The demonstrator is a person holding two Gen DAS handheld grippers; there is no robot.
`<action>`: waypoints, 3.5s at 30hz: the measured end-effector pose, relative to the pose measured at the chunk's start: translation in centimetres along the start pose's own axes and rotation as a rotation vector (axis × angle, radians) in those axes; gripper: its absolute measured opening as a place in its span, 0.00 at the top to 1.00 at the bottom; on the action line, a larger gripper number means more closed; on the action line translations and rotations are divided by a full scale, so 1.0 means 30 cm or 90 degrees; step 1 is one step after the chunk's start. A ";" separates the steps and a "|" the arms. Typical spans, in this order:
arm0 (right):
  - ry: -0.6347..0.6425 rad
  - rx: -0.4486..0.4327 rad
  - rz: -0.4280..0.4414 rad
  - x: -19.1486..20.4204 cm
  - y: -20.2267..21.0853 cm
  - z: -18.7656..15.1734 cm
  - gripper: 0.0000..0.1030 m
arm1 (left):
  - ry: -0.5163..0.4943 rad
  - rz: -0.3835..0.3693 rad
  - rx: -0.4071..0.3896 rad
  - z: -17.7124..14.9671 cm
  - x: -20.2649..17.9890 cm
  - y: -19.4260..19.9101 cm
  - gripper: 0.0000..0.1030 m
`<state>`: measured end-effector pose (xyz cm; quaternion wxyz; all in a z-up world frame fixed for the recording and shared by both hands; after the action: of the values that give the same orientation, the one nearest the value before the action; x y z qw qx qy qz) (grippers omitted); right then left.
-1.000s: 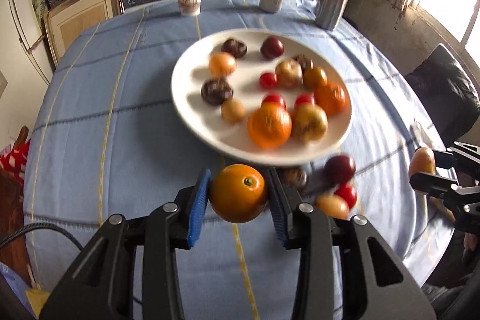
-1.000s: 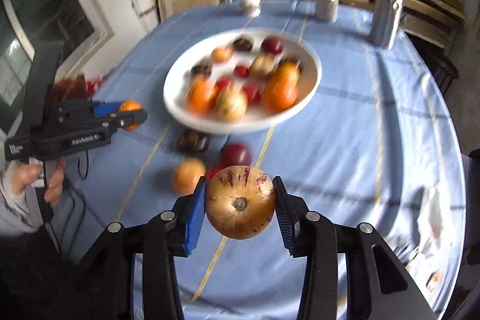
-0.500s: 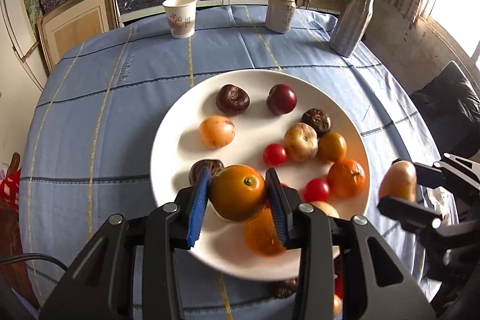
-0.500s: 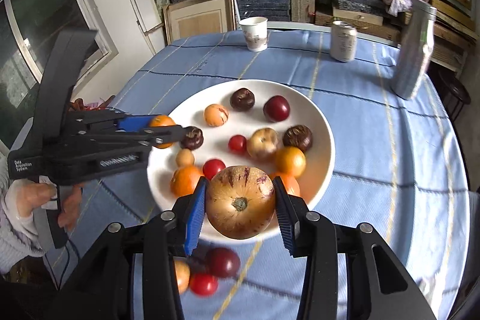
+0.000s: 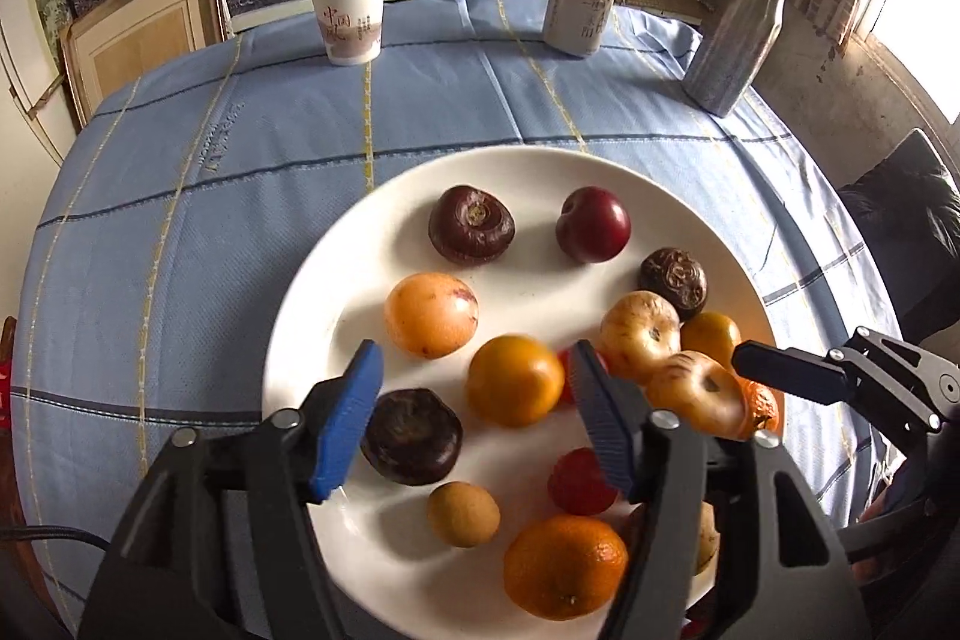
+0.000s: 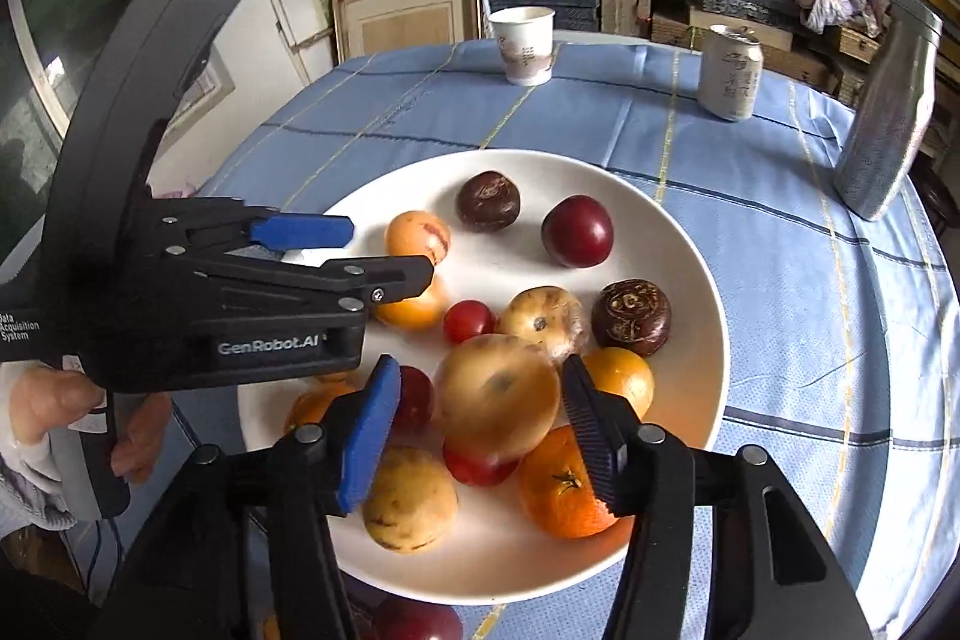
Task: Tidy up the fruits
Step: 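Carry the orange and melon-pear over the white plate and open both tools, then grasp a speckled yellow-brown fruit with the left tool while the right tool grasps a red tomato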
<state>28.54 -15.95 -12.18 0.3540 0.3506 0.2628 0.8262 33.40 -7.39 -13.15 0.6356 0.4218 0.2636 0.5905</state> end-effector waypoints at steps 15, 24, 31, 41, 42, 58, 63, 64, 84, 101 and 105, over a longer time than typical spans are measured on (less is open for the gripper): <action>-0.065 -0.035 -0.012 0.059 0.235 -0.168 0.38 | 0.007 -0.001 -0.004 -0.215 0.044 0.186 0.34; -0.097 -0.020 -0.036 0.085 0.316 -0.341 0.36 | -0.024 -0.019 0.026 -0.444 -0.010 0.247 0.26; -0.124 -0.012 -0.046 0.101 0.351 -0.448 0.36 | -0.053 -0.042 0.030 -0.515 -0.066 0.281 0.23; -0.149 -0.028 -0.071 0.092 0.420 -0.507 0.35 | -0.102 -0.050 0.038 -0.558 -0.158 0.276 0.21; -0.152 -0.028 -0.073 0.091 0.424 -0.513 0.35 | -0.104 -0.051 0.040 -0.561 -0.166 0.273 0.21; -0.180 -0.024 -0.091 0.053 0.466 -0.574 0.34 | -0.114 -0.073 0.057 -0.590 -0.228 0.238 0.21; -0.191 -0.021 -0.089 0.043 0.466 -0.587 0.34 | -0.107 -0.078 0.059 -0.592 -0.233 0.234 0.21; -0.193 -0.020 -0.088 0.041 0.465 -0.589 0.34 | -0.105 -0.078 0.060 -0.593 -0.231 0.233 0.21; -0.199 -0.008 -0.084 0.034 0.449 -0.601 0.34 | -0.092 -0.136 0.076 -0.608 -0.248 0.227 0.57; -0.086 0.084 0.008 0.174 0.128 -0.458 0.42 | 0.003 -0.027 0.081 -0.683 0.073 0.256 0.57; -0.089 0.109 0.021 0.175 0.065 -0.450 0.53 | 0.021 -0.005 0.088 -0.712 0.125 0.258 0.57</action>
<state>14.79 -15.61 -17.12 0.3264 0.4405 0.3010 0.7803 12.14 0.64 -16.76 0.6028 0.4536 0.3157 0.5755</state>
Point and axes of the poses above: each gripper's, at about its wrist camera, not at the fingertips, and y roughly against the way its jaws point, x to its left, z to its top, the point moved 9 cm from there along -y, roughly the way its jaws point, and after that the axes turned 15 degrees about z, right-handed, at the moved point
